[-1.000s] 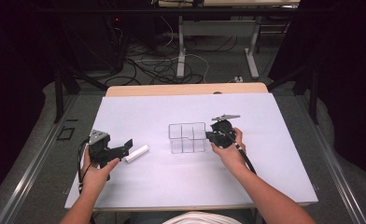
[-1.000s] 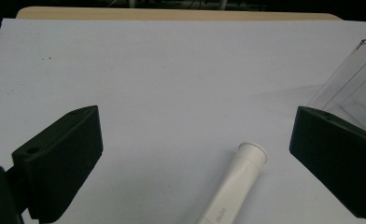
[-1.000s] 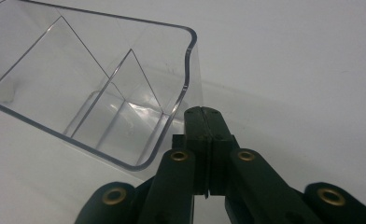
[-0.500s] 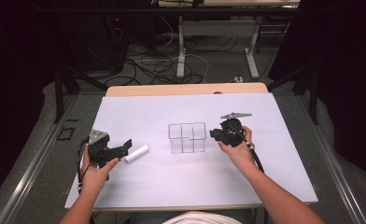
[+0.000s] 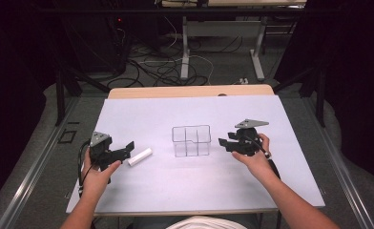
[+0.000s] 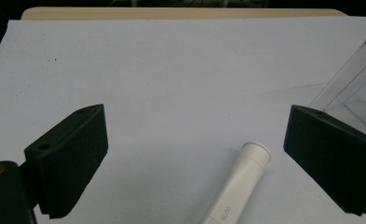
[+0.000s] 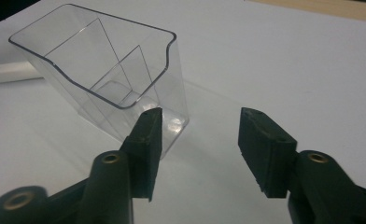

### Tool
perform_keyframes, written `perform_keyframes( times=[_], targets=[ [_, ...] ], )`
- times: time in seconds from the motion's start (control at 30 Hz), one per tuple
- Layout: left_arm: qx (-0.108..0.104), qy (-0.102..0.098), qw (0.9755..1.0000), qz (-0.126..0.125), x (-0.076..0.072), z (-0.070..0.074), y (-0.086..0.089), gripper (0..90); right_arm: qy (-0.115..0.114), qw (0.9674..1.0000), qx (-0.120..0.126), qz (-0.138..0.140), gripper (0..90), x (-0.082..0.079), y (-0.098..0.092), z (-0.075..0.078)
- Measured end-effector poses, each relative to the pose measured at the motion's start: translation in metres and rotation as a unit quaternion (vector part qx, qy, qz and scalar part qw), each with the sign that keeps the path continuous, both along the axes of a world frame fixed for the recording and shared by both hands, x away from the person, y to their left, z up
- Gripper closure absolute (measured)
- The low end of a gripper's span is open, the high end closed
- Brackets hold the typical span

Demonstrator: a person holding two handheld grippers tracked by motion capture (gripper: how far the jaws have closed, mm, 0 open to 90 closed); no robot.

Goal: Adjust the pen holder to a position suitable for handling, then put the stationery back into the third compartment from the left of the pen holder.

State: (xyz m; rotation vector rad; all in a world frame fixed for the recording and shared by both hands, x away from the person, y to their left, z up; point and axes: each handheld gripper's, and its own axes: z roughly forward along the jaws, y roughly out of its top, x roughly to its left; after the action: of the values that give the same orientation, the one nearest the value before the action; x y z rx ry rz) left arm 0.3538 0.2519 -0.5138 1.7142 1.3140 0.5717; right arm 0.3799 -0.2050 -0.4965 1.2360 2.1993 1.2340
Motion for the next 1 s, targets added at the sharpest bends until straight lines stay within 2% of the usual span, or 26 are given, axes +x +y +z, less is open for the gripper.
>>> perform_keyframes(
  times=[0.17,0.3,0.37,0.47,0.57,0.67,0.73,0.8,0.87,1.0],
  targets=[
    [0.001,0.003,1.0000,0.000,0.001,0.001,0.000,6.5,-0.018,0.9998,-0.005,-0.008,39.5,-0.002,-0.016,-0.005],
    [-0.001,0.009,0.9999,-0.004,0.004,0.001,-0.002,6.5,-0.022,0.9997,0.006,-0.013,34.7,-0.007,-0.028,-0.007],
    [0.000,0.015,0.9999,-0.007,0.004,0.001,-0.002,6.4,-0.013,0.9997,0.010,-0.019,32.4,-0.010,-0.033,-0.010],
    [0.001,0.017,0.9998,-0.012,0.005,0.001,-0.002,5.7,-0.015,0.9993,0.026,-0.021,24.4,-0.012,-0.038,-0.013],
    [0.000,0.017,0.9998,-0.013,0.005,0.000,-0.003,5.5,-0.017,0.9990,0.018,-0.037,14.4,-0.011,-0.043,-0.014],
    [0.010,0.016,0.9996,-0.021,0.005,0.003,-0.003,5.4,-0.020,0.9980,0.014,-0.058,12.3,-0.010,-0.048,-0.014],
    [0.014,0.012,0.9995,-0.024,0.005,0.005,-0.003,5.4,-0.023,0.9972,0.012,-0.070,5.8,-0.010,-0.051,-0.014],
    [0.014,0.010,0.9995,-0.028,0.005,0.008,-0.004,5.4,-0.021,0.9965,0.021,-0.079,0.4,-0.010,-0.052,-0.014],
    [0.010,0.012,0.9994,-0.030,0.005,0.009,-0.005,5.5,-0.019,0.9957,0.023,-0.088,0.0,-0.010,-0.054,-0.014],
    [0.024,0.020,0.9986,-0.041,0.009,0.013,-0.010,6.1,-0.019,0.9952,0.019,-0.094,0.0,-0.009,-0.057,-0.015]
  ],
)
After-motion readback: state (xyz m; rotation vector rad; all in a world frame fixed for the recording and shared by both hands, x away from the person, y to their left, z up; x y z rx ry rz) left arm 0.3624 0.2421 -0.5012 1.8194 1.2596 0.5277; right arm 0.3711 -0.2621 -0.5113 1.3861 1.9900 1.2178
